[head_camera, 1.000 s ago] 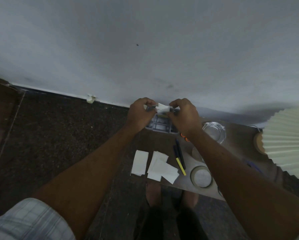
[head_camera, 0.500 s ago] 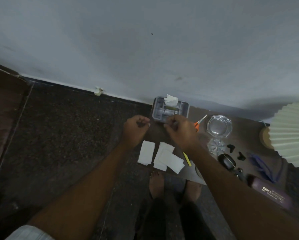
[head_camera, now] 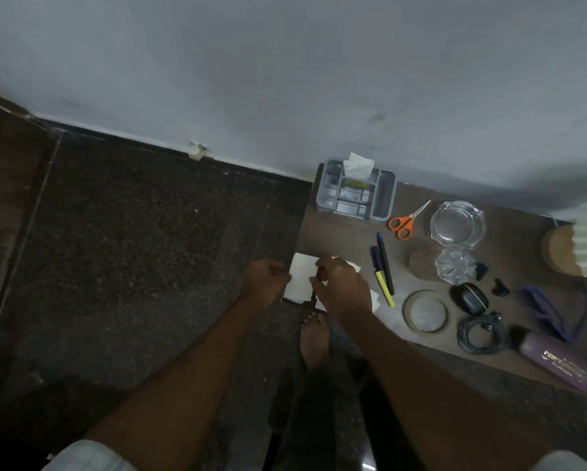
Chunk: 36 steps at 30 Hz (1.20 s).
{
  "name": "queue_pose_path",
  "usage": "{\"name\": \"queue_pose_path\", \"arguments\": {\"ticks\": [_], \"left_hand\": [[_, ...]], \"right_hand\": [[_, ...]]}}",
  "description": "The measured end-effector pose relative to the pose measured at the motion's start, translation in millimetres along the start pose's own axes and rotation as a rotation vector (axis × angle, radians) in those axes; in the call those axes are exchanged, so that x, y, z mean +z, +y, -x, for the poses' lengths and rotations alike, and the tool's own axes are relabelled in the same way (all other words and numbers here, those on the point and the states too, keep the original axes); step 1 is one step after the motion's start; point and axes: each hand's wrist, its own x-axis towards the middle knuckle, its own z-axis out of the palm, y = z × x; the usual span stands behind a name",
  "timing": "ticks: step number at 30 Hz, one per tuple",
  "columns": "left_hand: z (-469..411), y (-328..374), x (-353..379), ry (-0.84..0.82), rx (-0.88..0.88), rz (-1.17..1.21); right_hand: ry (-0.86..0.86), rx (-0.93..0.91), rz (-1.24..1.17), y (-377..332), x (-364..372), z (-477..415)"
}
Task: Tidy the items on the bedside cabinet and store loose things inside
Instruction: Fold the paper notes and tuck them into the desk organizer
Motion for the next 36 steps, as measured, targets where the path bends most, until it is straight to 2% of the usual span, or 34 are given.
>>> {"name": "queue_pose_path", "arguments": {"ticks": [8,14,23,30,36], "left_hand": [[-5,-4,3,-0.066,-0.023,0.052],[-12,2,-3,-0.072,-0.012,0.044],[-19,11,-13,-0.066,0.032,0.117],[-10,29,-15,-0.158,-0.037,0.458],[0,50,-16,-0.244,-0.051,0.69]], "right_hand": [[-0.082,0.062,0.117,-2,28,-8],[-0.007,0.082,0.098,-16,32,-18],[-0.036,0.065,0.035,-19,17,-26],[0.02,0.066,-0.195,-11,-16,-25],[-0.103,0.162,-0.55,-9,-43,-27]]}}
